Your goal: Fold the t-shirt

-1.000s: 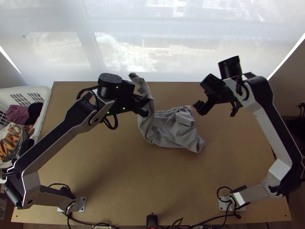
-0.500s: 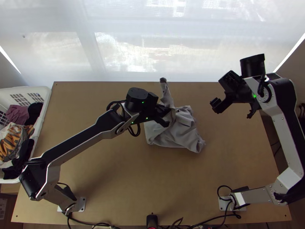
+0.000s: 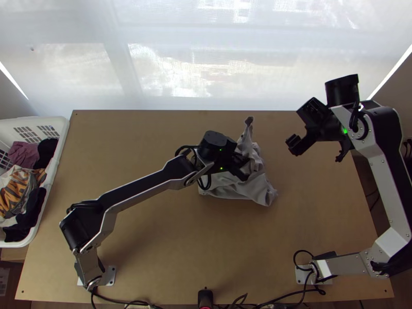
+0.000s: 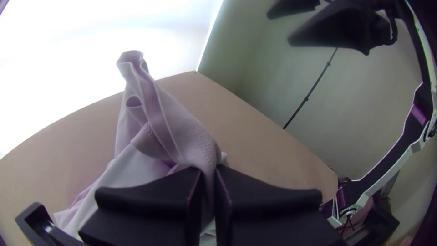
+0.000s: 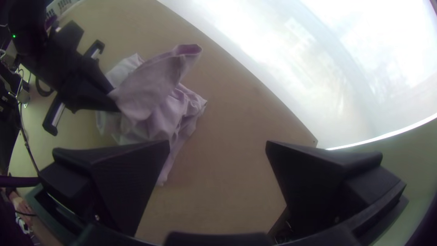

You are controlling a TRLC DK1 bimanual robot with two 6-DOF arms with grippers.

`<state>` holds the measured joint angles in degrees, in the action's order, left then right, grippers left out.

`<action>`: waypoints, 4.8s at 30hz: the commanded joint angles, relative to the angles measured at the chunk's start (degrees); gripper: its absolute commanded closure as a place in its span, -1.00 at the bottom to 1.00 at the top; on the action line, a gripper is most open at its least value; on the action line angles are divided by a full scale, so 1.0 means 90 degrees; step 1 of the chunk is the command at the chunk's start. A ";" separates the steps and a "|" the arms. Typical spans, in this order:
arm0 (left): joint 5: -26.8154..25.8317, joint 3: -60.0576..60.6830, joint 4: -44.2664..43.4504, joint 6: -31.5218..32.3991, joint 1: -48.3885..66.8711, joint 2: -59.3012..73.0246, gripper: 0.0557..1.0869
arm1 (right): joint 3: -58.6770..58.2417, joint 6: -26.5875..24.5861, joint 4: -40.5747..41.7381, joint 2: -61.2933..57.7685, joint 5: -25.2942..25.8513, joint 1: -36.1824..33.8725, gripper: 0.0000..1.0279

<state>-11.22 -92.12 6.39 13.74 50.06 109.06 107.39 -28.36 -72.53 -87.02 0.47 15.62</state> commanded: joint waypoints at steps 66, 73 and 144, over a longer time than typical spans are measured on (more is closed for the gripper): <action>0.0368 0.2374 0.1184 -0.1067 -0.0895 -0.0174 -0.91 | -0.4296 0.0094 0.3215 -0.0975 -0.0355 0.1771 -0.91; 0.0476 0.2305 0.0969 -0.1126 -0.0963 0.0002 -0.91 | -0.3261 -0.0042 0.2336 -0.0380 -0.0355 0.1644 -0.91; 0.1374 0.3096 0.3792 -0.2024 -0.4508 -0.5984 -0.91 | -0.1093 -0.0316 0.3743 -0.3964 -0.0687 -0.2722 -0.91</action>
<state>1.13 -64.86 38.83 -3.97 10.44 57.76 92.49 -32.56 -39.22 -120.38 -5.80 -0.97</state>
